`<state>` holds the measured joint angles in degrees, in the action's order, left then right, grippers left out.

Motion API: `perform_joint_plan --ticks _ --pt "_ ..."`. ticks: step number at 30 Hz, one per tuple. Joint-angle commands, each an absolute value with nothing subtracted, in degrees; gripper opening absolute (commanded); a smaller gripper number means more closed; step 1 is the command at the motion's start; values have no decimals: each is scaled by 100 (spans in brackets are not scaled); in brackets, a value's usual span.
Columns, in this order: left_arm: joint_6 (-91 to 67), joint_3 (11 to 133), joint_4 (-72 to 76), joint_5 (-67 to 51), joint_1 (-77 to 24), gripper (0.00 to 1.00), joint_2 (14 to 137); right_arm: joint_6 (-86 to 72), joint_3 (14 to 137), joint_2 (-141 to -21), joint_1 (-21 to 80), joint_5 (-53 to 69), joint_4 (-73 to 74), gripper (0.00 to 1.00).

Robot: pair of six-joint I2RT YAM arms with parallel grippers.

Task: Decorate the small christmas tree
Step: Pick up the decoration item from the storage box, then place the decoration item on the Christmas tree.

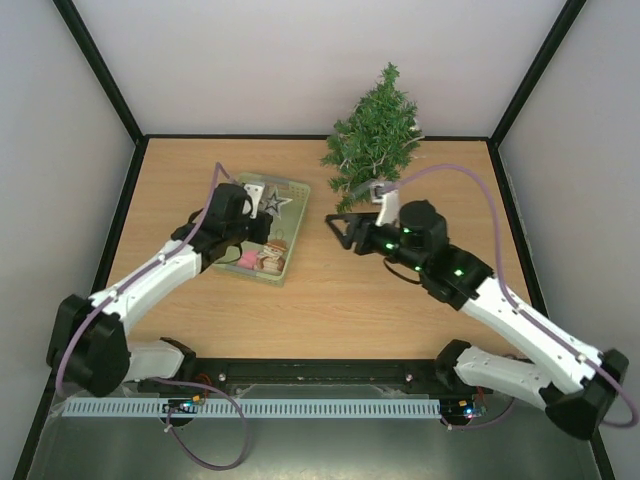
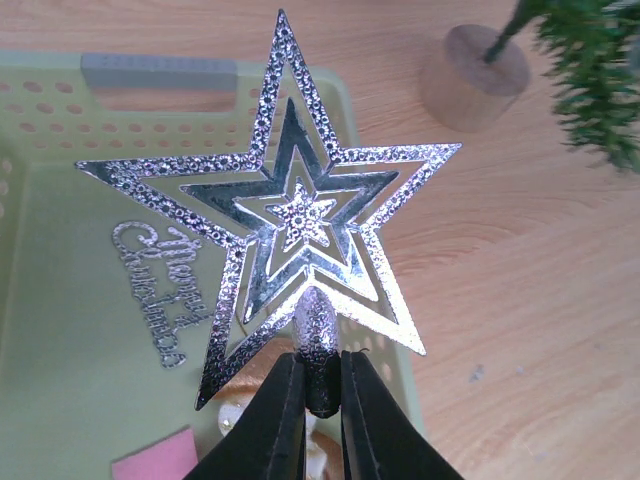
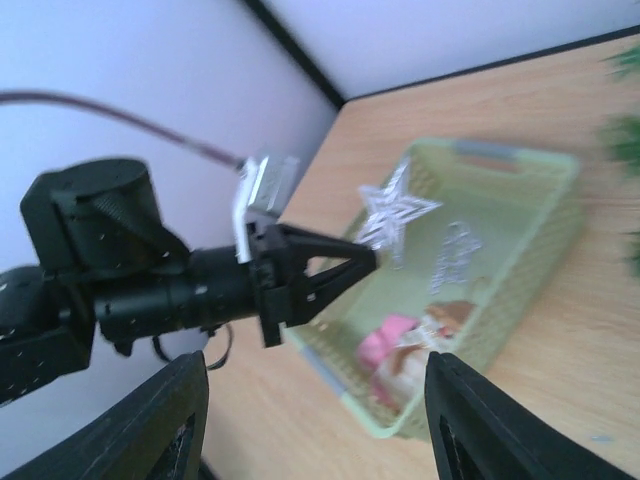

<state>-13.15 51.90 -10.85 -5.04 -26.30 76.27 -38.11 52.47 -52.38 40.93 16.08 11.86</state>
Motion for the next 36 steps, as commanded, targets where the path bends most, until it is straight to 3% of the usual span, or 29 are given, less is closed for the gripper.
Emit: perform_joint_plan --ticks 1,7,15,27,32,36 --pt "-1082 4838 -845 -1057 -2730 8 6886 -3659 5861 -6006 4853 1561 882 58" --pt "-1019 4390 -781 -1543 -2763 8 5947 -3381 6552 -6861 4878 1736 886 51" --pt "-725 4086 -722 -2202 -2776 8 5220 -3398 7851 -8161 4804 2043 1699 52" --pt "-721 3946 -485 -2290 -2786 7 4619 -3904 7602 -8271 4611 2672 1127 51" --pt "-764 3975 -404 -2344 -2786 8 4605 -4203 7342 -8233 4606 3263 613 41" --pt "-782 3993 -343 -2341 -2786 8 4623 -4208 7222 -8142 4603 3242 460 20"
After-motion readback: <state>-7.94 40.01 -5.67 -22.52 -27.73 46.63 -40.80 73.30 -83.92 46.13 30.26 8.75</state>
